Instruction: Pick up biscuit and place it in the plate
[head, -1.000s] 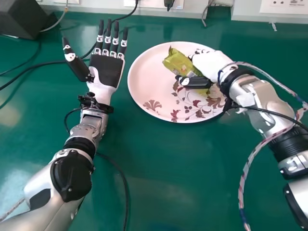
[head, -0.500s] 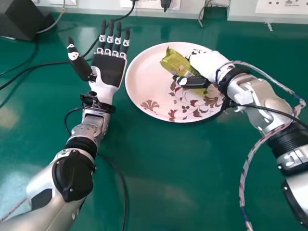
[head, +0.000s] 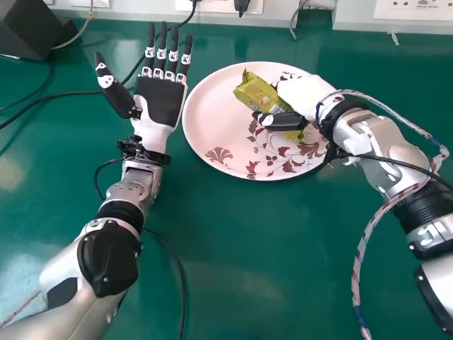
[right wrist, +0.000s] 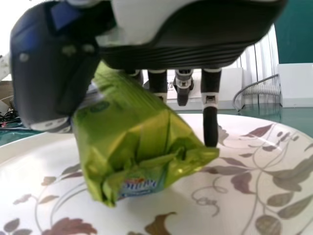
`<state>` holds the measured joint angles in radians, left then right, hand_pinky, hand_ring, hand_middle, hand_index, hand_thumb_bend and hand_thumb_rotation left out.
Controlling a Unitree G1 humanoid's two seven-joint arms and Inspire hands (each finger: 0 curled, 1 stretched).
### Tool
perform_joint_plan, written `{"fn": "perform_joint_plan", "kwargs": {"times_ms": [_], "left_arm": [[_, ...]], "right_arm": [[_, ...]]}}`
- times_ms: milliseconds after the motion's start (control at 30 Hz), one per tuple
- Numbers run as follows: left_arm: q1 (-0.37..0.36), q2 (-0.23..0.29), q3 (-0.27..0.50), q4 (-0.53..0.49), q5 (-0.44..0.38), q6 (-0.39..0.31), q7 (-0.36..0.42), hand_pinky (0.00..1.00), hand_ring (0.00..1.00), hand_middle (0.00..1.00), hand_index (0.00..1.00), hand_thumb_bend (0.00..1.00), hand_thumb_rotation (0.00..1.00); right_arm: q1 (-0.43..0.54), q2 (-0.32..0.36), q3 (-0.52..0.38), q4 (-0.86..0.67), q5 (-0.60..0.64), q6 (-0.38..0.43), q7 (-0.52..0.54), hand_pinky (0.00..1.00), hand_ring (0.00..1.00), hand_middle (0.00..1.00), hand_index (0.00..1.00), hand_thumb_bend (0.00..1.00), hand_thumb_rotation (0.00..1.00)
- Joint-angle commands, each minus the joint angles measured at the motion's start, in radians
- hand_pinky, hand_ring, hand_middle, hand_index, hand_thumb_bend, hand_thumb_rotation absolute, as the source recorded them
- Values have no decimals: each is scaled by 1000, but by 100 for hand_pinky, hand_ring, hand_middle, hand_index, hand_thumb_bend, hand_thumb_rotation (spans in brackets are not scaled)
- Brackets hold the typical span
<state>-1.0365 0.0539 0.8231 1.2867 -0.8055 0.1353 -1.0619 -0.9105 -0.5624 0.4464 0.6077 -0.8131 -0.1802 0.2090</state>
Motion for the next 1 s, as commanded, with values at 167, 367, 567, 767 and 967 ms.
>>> {"fn": "perform_joint_plan", "kwargs": {"times_ms": [167, 367, 567, 767, 967], "left_arm": [[3, -5, -23, -13, 12, -19, -23, 97, 90, 100, 100, 85, 39], [9, -9, -30, -13, 18, -52, -22, 96, 90, 100, 100, 85, 38], [12, -6, -26, -4, 17, -58, -26, 92, 88, 98, 100, 86, 37], [15, -11, -24, -7, 15, -74, -2, 94, 90, 98, 100, 86, 40], [17, -15, -23, -4, 16, -103, -10, 94, 90, 98, 100, 87, 39]], "right_arm": [[63, 8, 38, 3, 3, -22, 37, 55, 86, 96, 92, 60, 32], [54, -2, 41, 4, 0, -24, 36, 64, 93, 100, 100, 70, 50], [46, -8, 38, 5, 0, -22, 39, 71, 94, 100, 100, 79, 54], [46, -16, 25, -25, 13, -6, 58, 72, 94, 100, 100, 98, 71], [60, -30, 3, -74, 29, -1, 59, 73, 97, 100, 100, 100, 70]]}}
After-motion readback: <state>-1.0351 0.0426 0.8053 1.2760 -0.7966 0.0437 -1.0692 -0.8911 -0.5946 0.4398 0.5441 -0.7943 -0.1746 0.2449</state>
